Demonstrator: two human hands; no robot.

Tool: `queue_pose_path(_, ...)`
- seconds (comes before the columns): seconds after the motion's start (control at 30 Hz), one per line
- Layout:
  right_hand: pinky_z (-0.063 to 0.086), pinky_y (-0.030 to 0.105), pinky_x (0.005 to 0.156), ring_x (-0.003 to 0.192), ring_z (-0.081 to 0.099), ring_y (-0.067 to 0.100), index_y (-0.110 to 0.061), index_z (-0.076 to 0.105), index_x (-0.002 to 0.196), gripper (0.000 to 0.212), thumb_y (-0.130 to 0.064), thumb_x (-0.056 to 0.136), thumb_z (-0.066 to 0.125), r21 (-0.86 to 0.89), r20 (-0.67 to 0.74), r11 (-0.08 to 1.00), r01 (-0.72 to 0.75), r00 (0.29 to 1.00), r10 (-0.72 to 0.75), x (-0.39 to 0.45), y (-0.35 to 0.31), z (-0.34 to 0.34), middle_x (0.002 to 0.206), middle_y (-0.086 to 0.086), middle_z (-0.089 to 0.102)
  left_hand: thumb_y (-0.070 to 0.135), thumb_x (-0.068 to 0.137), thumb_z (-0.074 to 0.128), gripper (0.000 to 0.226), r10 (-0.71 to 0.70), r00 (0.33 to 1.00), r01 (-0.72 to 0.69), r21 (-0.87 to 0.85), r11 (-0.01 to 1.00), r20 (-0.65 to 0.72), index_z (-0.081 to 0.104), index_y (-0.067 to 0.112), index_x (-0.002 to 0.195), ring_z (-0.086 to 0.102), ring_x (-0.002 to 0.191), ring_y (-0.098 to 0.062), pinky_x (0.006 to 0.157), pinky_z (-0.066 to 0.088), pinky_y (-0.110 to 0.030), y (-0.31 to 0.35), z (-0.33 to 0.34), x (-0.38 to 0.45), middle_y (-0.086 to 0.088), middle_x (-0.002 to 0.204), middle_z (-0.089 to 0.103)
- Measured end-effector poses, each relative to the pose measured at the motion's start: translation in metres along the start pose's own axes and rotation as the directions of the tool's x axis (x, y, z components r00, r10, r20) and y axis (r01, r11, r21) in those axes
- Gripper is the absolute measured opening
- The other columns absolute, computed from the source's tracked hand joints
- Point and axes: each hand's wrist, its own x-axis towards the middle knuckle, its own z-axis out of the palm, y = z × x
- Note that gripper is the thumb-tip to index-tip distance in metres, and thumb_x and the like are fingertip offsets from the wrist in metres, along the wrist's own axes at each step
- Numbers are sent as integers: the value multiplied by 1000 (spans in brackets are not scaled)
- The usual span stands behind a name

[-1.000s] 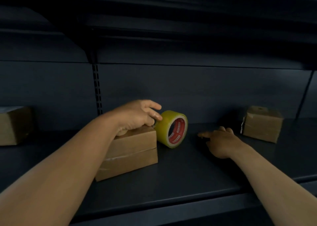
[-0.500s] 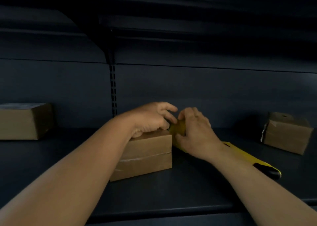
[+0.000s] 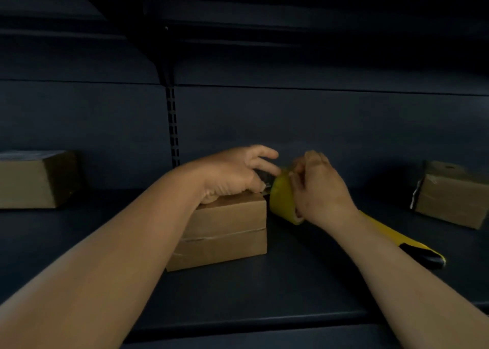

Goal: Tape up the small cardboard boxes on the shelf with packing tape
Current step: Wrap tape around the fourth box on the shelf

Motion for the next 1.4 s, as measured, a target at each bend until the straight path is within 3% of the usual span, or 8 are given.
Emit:
queue_pose_path(0.1,38,26,76,93,53,21,-13,48,96,7,-19,96,46,61,-50,994,-86,995,89,3,7,-4,101,2,46,-7,87,57,69,-2,1000,2,-22,1000,-24,37,30,141,54,83,-3,74,49,-22,-2,0,1,6,139,48)
queue_pose_path(0.33,37,22,76,85,50,14,-25,59,101,18,-15,95,46,106,-7,994,-12,1000,13,1,14,-5,100,0,44,-4,86,60,67,-11,1000,11,-18,1000,-23,41,34,137,58,92,-10,81,52,-32,-4,0,2,0,139,45)
queue_pose_path(0.63,34,20,96,111,42,12,-41,54,99,22,-21,93,49,136,146,991,-11,989,-9,3,21,-17,112,-3,41,-2,87,61,63,-8,1000,8,-26,1000,-24,43,32,136,59,88,-8,73,50,-25,-6,1,2,-2,135,47)
queue_pose_path(0.77,25,28,104,124,28,21,-49,39,123,47,-32,84,57,-97,362,995,20,932,16,6,27,-32,126,-5,32,-2,86,61,63,-8,1000,7,-32,999,-24,43,33,135,60,89,-10,75,50,-27,-6,1,3,-2,137,47)
queue_pose_path(0.87,28,37,107,121,28,24,-59,30,113,54,-28,80,60,-171,434,984,39,900,40,13,30,-41,137,-7,32,-2,86,62,63,-12,1000,11,-32,999,-22,43,33,135,60,93,-11,78,51,-28,-6,0,3,-1,137,47)
queue_pose_path(1.13,46,23,86,113,48,12,-41,28,139,76,-13,82,71,72,470,994,-88,882,44,15,46,-54,140,-4,40,-2,86,62,65,-19,999,18,-23,1000,-28,43,35,135,61,96,-12,80,53,-29,-7,1,3,-1,137,47)
queue_pose_path(1.3,42,26,88,108,48,13,-32,44,120,56,-27,74,76,-212,378,968,133,925,-44,-4,38,-47,116,-7,47,1,86,63,65,-12,1000,12,0,1000,-29,42,37,135,60,100,-12,88,53,-32,-6,1,1,1,138,46)
queue_pose_path(1.4,40,28,95,119,41,18,-29,39,132,62,-28,78,71,-352,381,911,215,922,-70,-14,35,-35,124,-2,41,2,86,63,65,-12,999,13,17,1000,-35,41,37,136,60,103,-13,94,52,-37,-5,1,0,1,139,45)
